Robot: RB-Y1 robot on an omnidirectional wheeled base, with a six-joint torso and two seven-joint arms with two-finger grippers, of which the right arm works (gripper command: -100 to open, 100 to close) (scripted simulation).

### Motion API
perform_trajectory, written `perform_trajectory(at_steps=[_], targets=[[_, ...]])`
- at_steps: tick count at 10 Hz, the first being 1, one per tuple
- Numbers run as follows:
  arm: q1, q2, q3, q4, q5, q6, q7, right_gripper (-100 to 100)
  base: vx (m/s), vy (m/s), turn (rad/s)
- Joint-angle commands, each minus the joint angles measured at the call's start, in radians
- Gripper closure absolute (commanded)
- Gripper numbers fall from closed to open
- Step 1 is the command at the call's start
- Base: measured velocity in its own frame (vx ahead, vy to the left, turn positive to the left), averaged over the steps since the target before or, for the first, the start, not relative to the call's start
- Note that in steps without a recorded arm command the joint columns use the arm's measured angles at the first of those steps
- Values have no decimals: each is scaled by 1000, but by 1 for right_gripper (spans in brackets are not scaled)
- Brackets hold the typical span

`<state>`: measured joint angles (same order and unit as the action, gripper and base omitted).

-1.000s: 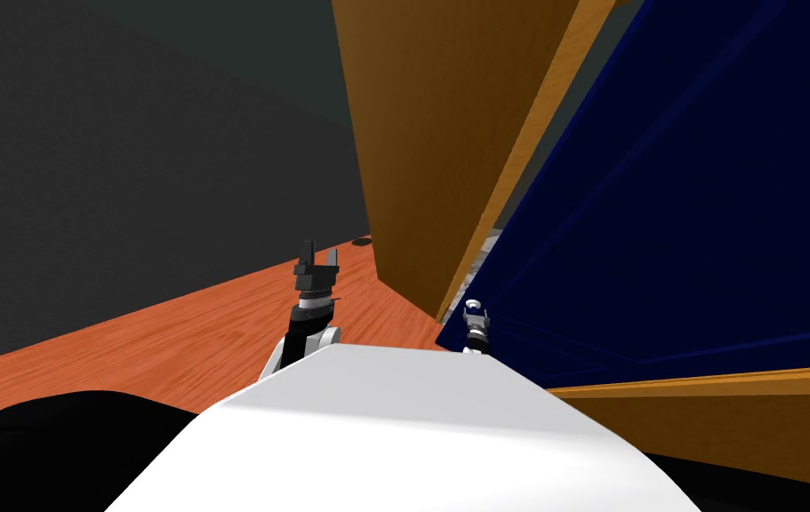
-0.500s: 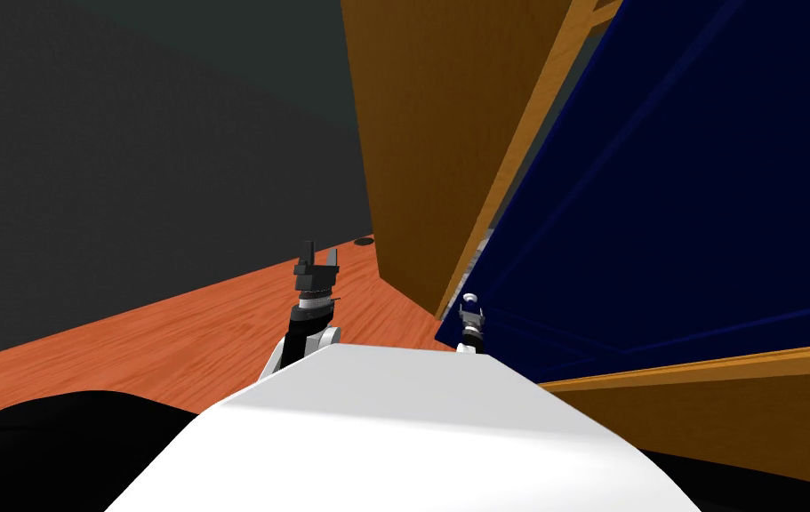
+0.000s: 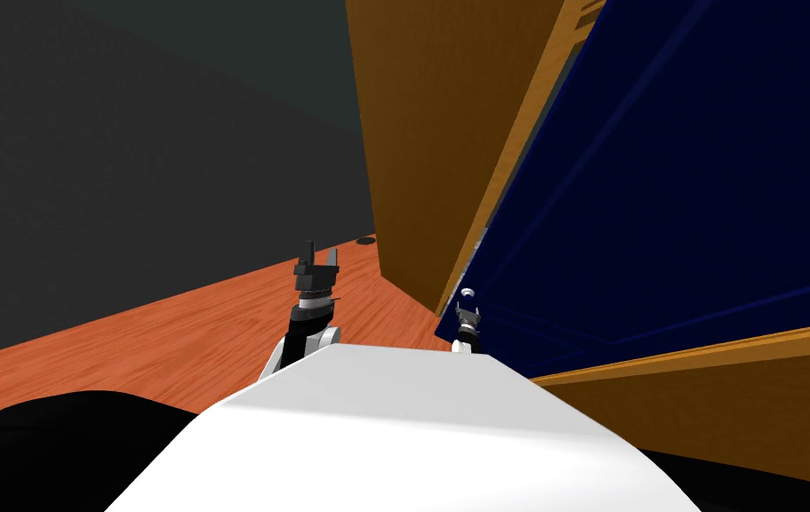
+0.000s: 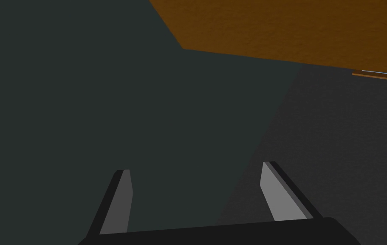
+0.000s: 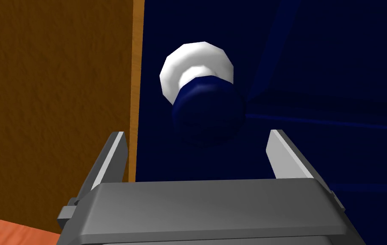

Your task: Pull the door open

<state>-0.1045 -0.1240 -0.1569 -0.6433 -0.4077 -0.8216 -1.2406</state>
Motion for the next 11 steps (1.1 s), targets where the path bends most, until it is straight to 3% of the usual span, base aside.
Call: perform_trajectory(at_steps=[1,3,5,6,7,10,11], targets=[[-5,9,3,-4,-10,3,-33,-100,-100,-19,17],[-10,23,7,-12,-23,7,-76,-100,-104,-26,22],[-6,24,6,-22,-24,12,-73,-100,-61,-11,8],[9,-9,0,-16,-31,8,-110,-100,127,-22,147],[14,-18,-2,-15,-32,7,-119,-100,176,-16,117],[39,-73,-12,-5,-42,-1,-175,-100,190,-6,99],[32,-59,-10,-4,-40,-2,-160,-100,88,-8,18]])
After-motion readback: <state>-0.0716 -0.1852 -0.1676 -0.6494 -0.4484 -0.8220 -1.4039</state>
